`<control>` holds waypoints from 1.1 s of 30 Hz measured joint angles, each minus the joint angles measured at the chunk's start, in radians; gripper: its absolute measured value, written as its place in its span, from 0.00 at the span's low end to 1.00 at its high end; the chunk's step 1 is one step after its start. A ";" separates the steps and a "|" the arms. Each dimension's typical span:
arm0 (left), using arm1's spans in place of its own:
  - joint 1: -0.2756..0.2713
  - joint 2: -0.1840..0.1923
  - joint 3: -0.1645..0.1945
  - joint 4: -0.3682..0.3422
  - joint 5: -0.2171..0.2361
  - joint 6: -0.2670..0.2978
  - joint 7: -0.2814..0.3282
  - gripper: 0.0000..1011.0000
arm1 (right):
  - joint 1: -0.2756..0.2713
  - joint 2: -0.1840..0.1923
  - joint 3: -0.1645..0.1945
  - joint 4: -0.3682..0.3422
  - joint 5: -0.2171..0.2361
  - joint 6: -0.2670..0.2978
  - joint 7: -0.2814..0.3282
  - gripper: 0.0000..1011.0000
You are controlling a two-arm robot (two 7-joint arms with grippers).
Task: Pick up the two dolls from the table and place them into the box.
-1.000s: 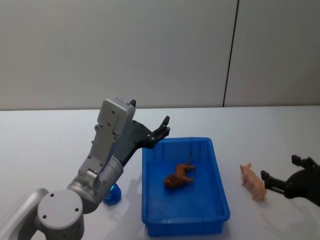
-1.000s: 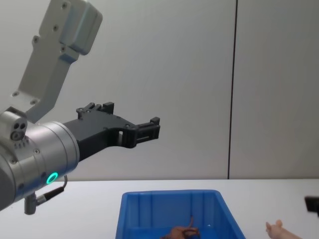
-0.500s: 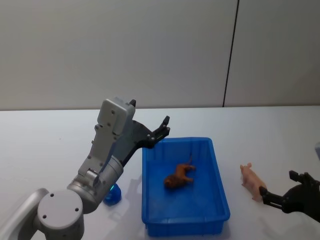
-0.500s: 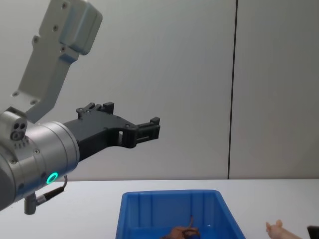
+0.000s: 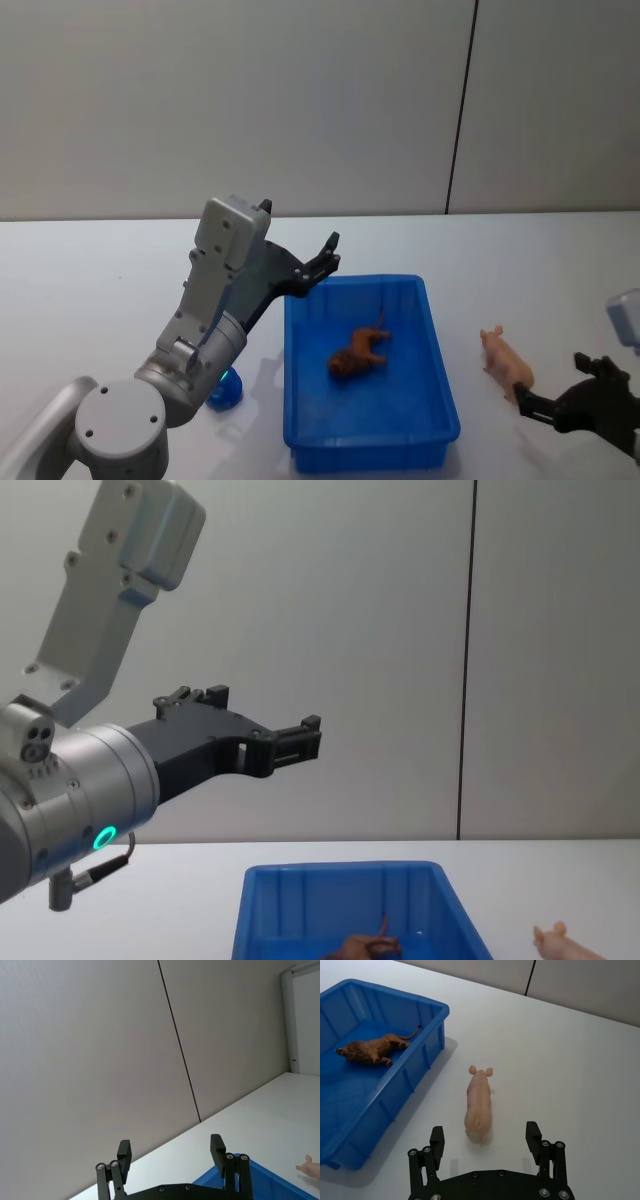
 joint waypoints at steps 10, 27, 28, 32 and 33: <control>0.000 0.000 0.000 0.000 0.000 0.000 0.000 0.99 | 0.066 -0.049 -0.031 0.099 -0.046 -0.007 0.017 0.99; 0.000 0.000 0.000 0.000 0.000 0.000 0.000 0.99 | 0.164 -0.118 -0.066 0.248 -0.095 -0.020 0.003 0.94; 0.000 0.000 0.000 0.000 0.000 0.000 0.000 0.99 | 0.169 -0.122 -0.068 0.256 -0.098 -0.021 0.002 0.90; 0.000 0.000 0.000 0.000 0.000 0.000 0.000 0.99 | 0.180 -0.129 -0.072 0.273 -0.104 -0.023 0.001 0.80; 0.000 0.000 0.000 0.000 0.000 0.000 0.000 0.99 | 0.182 -0.130 -0.072 0.276 -0.105 -0.023 0.000 0.79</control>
